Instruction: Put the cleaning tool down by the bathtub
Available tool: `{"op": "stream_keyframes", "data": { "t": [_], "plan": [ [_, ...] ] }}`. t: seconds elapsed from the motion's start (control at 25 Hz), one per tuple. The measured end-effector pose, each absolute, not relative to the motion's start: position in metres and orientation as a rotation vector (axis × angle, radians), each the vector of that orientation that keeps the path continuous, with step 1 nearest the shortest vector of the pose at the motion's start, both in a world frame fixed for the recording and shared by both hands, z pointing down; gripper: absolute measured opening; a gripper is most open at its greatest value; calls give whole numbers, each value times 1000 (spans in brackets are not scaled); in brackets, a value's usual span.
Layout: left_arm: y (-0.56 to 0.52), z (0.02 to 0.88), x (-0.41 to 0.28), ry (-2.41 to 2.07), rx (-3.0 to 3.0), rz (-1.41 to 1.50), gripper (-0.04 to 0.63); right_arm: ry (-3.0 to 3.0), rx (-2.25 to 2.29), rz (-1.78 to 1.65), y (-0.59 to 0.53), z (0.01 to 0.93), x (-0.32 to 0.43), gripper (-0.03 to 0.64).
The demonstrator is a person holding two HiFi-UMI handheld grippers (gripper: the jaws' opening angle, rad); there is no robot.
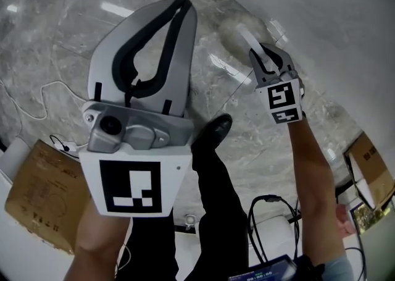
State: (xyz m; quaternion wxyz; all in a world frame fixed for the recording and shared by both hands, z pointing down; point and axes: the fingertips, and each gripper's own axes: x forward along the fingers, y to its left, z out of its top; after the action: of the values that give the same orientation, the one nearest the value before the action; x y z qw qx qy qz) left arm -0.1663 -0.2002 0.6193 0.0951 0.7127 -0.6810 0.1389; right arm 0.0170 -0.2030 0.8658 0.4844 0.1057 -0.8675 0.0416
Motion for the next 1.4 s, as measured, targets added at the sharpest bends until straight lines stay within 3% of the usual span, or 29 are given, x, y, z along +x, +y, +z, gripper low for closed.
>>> {"op": "stream_keyframes", "data": {
  "t": [1.4],
  "plan": [
    [-204,655,-145,-1980,2198,443,15,-2120,248,84,-215,910,14,127]
  ]
}}
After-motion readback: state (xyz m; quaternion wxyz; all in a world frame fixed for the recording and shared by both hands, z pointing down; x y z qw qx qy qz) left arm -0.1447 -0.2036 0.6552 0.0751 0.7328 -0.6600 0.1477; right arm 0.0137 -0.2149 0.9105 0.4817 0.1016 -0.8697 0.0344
